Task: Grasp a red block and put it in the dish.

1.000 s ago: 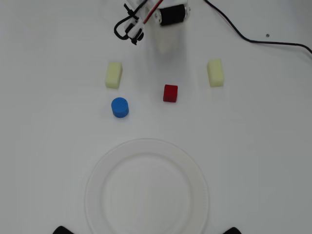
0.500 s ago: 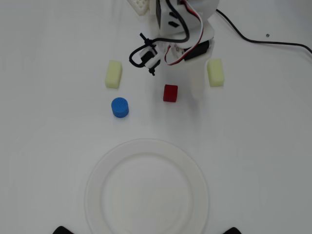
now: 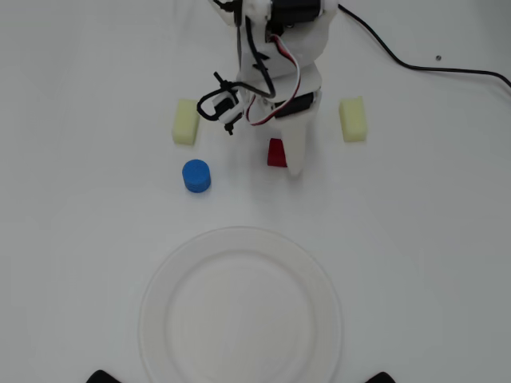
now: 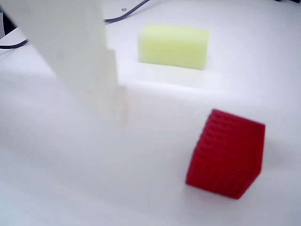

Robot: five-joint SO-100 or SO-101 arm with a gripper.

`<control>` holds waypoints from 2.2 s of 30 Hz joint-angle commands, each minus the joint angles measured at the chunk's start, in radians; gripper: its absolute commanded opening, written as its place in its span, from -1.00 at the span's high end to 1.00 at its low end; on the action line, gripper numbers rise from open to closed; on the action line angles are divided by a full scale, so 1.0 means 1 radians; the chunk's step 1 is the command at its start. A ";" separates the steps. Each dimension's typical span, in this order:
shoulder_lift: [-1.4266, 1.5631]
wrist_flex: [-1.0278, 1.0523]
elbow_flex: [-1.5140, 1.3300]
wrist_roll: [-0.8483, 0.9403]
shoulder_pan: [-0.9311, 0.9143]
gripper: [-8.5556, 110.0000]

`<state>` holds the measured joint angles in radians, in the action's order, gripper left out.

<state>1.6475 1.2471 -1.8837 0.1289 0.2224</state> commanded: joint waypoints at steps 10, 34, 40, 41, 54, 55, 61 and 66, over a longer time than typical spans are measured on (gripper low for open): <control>-0.114 -0.120 -0.031 -0.044 -0.035 0.24; -0.032 -0.130 -0.072 -0.031 0.000 0.85; 0.302 -0.172 -0.181 0.054 -0.048 0.85; 0.383 -0.202 -0.221 0.075 -0.055 0.85; 0.758 -0.695 -0.454 0.219 -0.140 0.85; 0.698 -0.695 -0.403 0.213 -0.141 0.85; 0.288 -0.650 -0.058 0.153 -0.149 0.85; -0.067 -0.520 0.302 0.094 -0.156 0.85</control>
<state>1.7395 0.6611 -1.7625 0.2470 0.0706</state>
